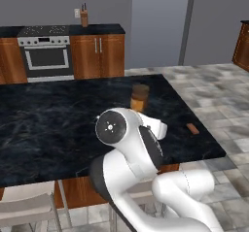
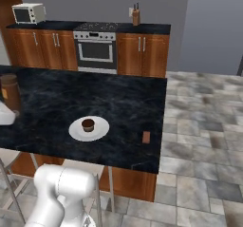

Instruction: Take the cinnamon bottle from the cabinet and place it on the dining table, next to the plate with the cupcake. Then take the chocolate from the dining counter and place it on the cupcake plate.

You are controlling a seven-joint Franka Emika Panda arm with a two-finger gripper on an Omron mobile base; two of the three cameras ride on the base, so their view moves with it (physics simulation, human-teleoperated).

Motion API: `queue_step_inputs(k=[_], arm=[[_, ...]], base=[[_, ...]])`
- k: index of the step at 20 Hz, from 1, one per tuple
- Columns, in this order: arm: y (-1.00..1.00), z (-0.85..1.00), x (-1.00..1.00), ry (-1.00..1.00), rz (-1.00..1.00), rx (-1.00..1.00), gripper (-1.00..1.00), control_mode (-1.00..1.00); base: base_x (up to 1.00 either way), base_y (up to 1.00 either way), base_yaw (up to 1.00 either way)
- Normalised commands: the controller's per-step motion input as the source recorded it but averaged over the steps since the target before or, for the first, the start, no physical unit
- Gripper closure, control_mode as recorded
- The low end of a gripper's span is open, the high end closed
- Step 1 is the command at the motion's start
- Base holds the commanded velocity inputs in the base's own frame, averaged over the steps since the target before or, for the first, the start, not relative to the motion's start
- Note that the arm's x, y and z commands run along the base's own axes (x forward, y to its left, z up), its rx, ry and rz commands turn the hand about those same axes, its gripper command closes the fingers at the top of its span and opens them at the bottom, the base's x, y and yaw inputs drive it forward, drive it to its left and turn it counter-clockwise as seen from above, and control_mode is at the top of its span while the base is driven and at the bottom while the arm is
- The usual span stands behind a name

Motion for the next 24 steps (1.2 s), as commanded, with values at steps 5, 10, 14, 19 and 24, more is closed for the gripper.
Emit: queue_step_inputs(k=[5,10,14,19,24], arm=[[0.23,-0.42,0.19,0.0,-0.1,-0.03,1.0,-1.0],[0.06,-0.41,0.25,-0.01,0.0,0.0,1.0,-1.0],[0.06,-0.37,0.33,0.0,-0.01,0.02,1.0,-1.0],[0.01,-0.4,0.32,0.0,0.0,0.0,1.0,-1.0],[0.18,-0.41,0.49,0.0,-0.14,0.0,1.0,-1.0]], base=[[0.0,0.0,0.0],[0.0,0.0,0.0],[0.0,0.0,0.0],[0.0,0.0,0.0],[0.0,0.0,0.0]])
